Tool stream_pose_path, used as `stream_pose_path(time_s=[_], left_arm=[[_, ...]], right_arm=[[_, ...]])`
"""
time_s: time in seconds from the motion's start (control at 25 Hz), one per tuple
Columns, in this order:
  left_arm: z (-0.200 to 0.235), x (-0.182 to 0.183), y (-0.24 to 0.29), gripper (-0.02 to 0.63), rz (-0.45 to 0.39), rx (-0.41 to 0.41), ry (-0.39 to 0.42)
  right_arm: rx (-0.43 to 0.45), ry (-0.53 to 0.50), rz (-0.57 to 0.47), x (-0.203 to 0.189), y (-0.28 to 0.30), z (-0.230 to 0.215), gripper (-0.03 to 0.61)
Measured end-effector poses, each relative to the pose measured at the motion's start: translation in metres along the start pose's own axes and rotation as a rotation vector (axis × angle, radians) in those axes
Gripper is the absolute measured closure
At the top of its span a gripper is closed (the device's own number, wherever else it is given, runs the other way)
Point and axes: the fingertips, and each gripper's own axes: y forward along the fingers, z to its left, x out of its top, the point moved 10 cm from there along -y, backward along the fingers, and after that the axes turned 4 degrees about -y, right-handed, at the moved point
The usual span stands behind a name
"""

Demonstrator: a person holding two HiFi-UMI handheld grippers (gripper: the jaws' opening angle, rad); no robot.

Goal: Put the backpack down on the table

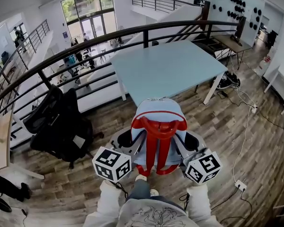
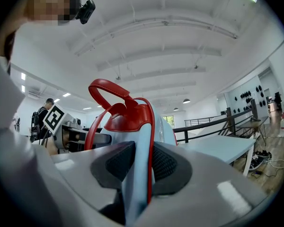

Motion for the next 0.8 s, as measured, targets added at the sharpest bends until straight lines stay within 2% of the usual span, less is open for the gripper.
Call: stream_pose_path(time_s=[0.48,0.8], left_arm=[[0.08,0.022,0.095,0.494,0.016,-0.015,-0.018],[0.154,0.055,0.176,0.494,0.014,-0.037,-0.02]], right_arm=[[-0.016,0.002,0.02,-0.009,0.096,-0.073,0.468],[-0.032,-0.012,0.025,-0.003,0.187,-0.135,0.468]])
